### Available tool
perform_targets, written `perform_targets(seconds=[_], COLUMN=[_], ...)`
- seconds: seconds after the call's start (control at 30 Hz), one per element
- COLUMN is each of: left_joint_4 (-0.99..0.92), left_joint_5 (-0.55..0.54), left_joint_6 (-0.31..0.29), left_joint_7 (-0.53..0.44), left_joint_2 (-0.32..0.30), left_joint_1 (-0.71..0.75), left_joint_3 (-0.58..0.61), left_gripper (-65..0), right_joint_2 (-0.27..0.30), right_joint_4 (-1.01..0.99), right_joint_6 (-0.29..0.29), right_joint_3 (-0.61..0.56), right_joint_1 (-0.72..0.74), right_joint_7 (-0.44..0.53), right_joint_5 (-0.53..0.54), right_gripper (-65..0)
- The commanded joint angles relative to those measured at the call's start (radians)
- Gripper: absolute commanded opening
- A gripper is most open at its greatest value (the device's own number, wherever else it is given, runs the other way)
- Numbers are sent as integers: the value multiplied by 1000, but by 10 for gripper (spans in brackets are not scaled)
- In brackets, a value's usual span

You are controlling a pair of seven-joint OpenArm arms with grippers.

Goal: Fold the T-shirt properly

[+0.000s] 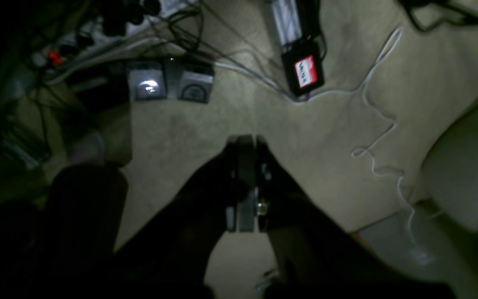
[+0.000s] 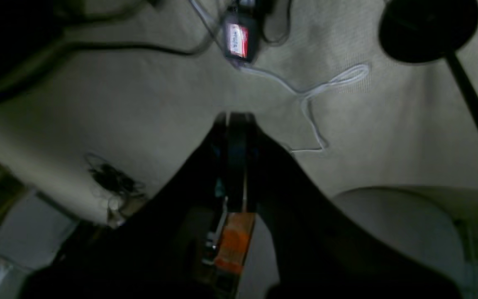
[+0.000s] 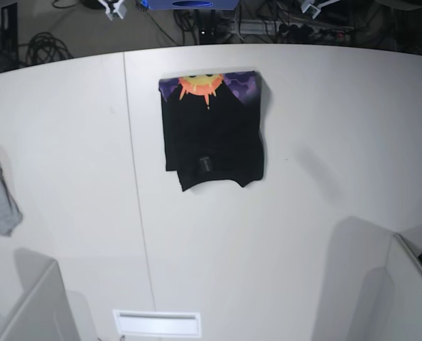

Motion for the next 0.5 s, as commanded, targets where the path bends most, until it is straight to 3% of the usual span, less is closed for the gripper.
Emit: perform_targets(seconds=[0.0, 0.2, 0.27, 0.37, 0.47], left_joint_4=[-36, -449, -668, -932, -974], left_joint_5=[1, 4, 4, 5, 4], left_joint_6=[7, 129, 180, 202, 205], left_joint_7=[-32, -362, -497, -649, -700], left_joint_2=[4, 30, 28, 19, 4], left_joint_1=[-4, -153, -237, -357, -404], left_joint_3=[-2, -1, -1, 33, 139], left_gripper=[-650, -650, -650, -650, -650], right_joint_2=[15, 2, -44, -114, -166], right_joint_4=[-57, -508, -661, -856, -956], right_joint_6=[1, 2, -1, -1, -2], right_joint_3=[-34, -338, -424, -485, -488], right_joint_1=[26, 213, 257, 308, 345], right_joint_7=[24, 388, 537, 710, 823], right_joint_5=[2, 3, 3, 3, 6], right_gripper=[-650, -650, -650, -650, -650])
